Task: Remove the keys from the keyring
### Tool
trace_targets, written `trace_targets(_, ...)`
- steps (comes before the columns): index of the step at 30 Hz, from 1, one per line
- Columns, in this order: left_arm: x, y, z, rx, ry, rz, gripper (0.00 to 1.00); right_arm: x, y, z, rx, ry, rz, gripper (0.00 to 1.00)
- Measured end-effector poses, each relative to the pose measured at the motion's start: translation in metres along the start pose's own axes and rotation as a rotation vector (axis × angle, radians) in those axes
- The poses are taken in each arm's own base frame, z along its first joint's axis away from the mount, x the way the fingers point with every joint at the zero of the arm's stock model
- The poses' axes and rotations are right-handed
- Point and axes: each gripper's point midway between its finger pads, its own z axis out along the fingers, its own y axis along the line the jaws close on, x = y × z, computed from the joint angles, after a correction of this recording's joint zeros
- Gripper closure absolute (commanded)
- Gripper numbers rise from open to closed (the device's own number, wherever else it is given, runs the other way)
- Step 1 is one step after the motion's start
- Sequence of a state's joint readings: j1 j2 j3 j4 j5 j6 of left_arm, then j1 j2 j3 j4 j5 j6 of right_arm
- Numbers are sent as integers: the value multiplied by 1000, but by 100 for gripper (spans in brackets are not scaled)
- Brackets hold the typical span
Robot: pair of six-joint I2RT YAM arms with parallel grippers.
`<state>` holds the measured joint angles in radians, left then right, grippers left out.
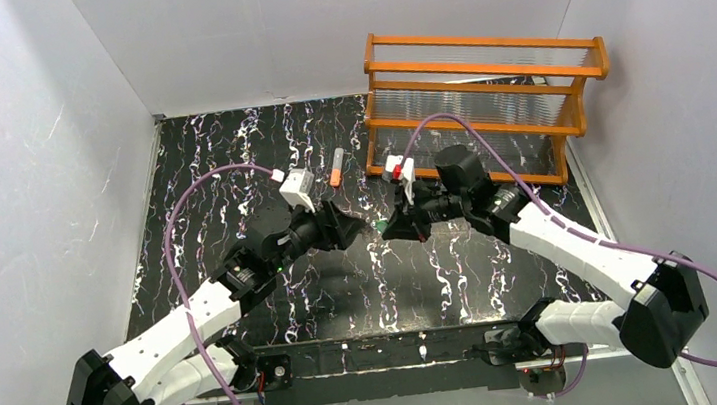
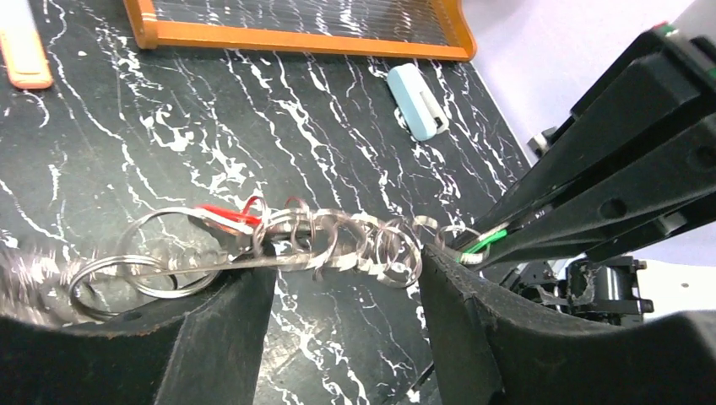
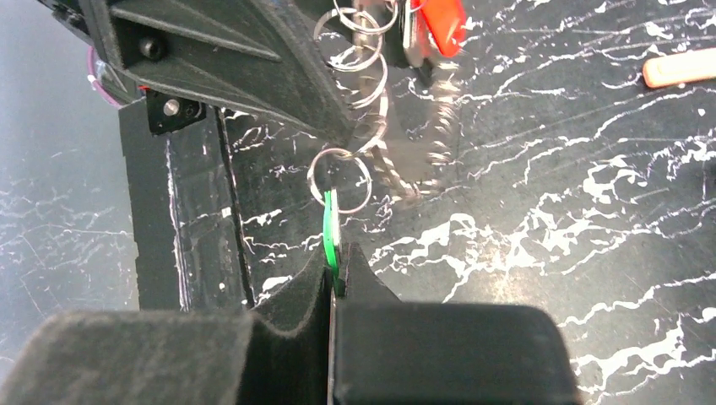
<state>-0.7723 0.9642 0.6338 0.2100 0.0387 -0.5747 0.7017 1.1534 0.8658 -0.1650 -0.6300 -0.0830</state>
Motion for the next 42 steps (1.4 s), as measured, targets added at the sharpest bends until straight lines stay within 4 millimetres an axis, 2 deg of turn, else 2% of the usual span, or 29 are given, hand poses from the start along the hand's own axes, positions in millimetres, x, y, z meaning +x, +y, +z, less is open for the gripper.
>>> trace_targets(6, -1, 10, -7, -11, -11, 34, 36, 6, -12, -3, 37, 140, -9, 99)
trace_targets(14, 7, 18, -15, -17, -13, 72, 32, 39, -16, -10, 51, 312, 36, 99)
trace_targets(25, 12, -1, -12, 118, 18, 163, 26, 32, -21, -17, 87, 369, -4, 99)
trace_targets(42, 49, -5, 10, 245, 167, 286, 29, 34, -20, -18, 95, 387, 7, 99)
